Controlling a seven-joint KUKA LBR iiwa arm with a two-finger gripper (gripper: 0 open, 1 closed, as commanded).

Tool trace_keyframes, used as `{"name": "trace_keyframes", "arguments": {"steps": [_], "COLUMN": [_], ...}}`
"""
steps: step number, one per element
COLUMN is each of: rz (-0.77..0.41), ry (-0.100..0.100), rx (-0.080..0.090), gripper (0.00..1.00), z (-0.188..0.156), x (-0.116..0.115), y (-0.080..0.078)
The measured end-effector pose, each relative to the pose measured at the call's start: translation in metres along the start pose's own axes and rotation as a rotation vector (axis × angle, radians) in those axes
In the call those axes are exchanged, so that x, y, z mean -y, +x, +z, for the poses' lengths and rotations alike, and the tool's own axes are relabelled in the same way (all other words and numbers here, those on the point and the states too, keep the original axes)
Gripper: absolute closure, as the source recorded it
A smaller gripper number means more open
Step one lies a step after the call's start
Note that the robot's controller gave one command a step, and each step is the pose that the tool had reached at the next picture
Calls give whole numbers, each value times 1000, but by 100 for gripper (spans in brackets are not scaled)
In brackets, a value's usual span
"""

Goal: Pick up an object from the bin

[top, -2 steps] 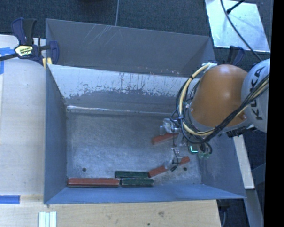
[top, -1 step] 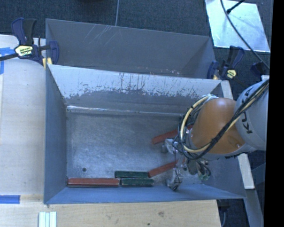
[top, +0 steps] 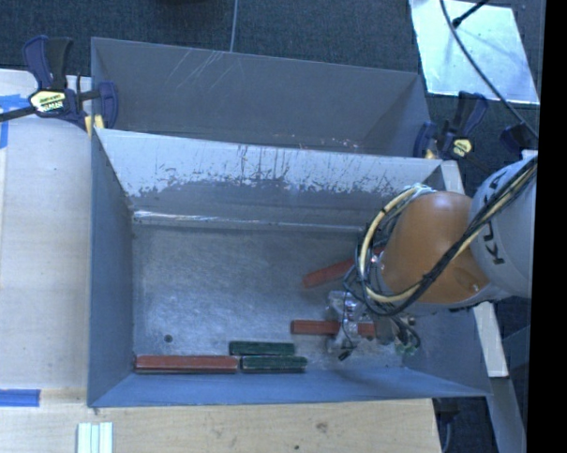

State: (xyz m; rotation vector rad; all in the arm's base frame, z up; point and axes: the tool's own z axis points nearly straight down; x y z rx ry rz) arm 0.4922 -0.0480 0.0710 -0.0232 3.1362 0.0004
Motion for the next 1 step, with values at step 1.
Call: {"name": "trace_keyframes", "arguments": {"steps": [1], "rz": [13], "ry": [1], "rx": [7], "gripper": [100], "z": [-160], "x": [-20], "y": [-14]}}
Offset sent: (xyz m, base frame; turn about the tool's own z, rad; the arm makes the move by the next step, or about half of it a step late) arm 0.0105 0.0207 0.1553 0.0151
